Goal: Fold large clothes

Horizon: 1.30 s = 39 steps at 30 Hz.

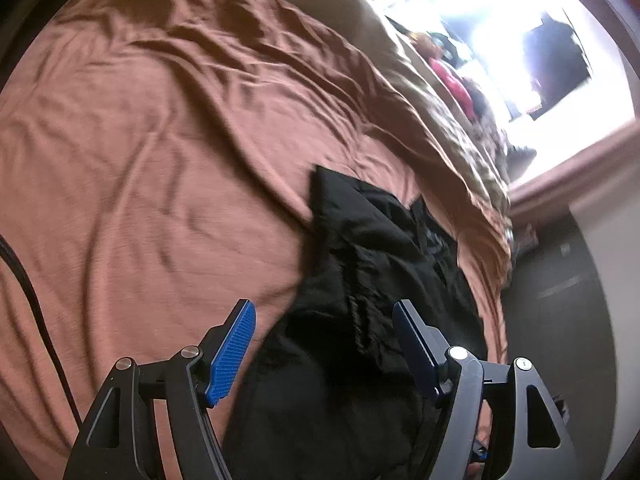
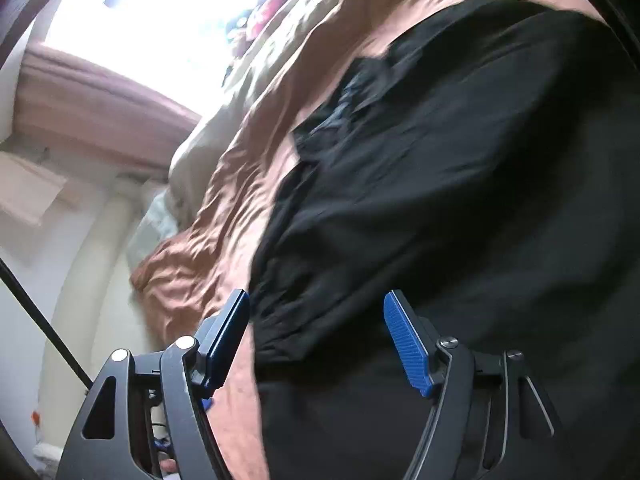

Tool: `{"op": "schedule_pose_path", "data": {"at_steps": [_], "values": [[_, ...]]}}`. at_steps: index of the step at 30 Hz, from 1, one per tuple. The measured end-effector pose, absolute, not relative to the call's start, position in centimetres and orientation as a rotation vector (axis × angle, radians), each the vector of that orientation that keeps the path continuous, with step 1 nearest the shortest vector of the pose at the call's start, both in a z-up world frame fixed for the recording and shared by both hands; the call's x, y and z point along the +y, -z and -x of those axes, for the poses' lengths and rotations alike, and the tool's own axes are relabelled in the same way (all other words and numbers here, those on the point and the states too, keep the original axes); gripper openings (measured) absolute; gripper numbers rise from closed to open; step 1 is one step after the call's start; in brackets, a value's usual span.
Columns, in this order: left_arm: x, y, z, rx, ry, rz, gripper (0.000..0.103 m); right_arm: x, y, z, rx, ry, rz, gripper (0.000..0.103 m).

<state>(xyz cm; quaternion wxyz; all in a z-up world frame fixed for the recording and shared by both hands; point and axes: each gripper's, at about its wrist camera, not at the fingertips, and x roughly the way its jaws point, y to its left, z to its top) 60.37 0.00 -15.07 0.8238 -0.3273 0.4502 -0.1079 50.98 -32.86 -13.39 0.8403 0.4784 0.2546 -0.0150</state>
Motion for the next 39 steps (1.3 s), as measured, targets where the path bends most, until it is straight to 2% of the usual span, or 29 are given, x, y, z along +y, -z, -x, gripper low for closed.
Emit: {"op": "schedule_pose_path", "data": {"at_steps": [15,16,17,19,20,27,33,36,39], "values": [[-9.0,19.1,-62.9,1.1,0.328,0.457,0.07,-41.7,14.6,-49.3,0.514,0.311,-1.044,0.068],[-9.4,19.1,-62.9,1.088,0.334,0.441,0.055,-41.2,14.4,-48.9,0.507,0.315,-1.047,0.066],[-10.2,19.1,-63.0,1.074,0.353,0.408,0.034,-41.0,14.5,-49.0,0.5,0.32,-1.052,0.063],[-11.3,19.3,-63.1,1.083,0.351,0.353,0.016,-40.1,15.0,-49.8,0.5,0.31,-1.07,0.053],[-11.5,19.2,-63.1,1.072,0.352,0.346,0.012,-40.0,15.7,-49.1,0.502,0.291,-1.088,0.05],[-10.8,15.9,-63.4,0.899,0.319,0.334,0.009,-40.1,17.4,-47.8,0.505,0.256,-1.135,0.047],[-10.4,19.6,-65.2,0.998,0.236,0.306,0.011,-39.7,17.4,-47.5,0.522,0.236,-1.132,0.047],[-10.2,19.7,-65.4,1.02,0.231,0.308,0.017,-39.7,17.2,-47.4,0.531,0.241,-1.13,0.047],[-9.8,17.6,-64.5,1.005,0.182,0.298,0.033,-39.8,16.9,-47.2,0.531,0.229,-1.119,0.047]]}}
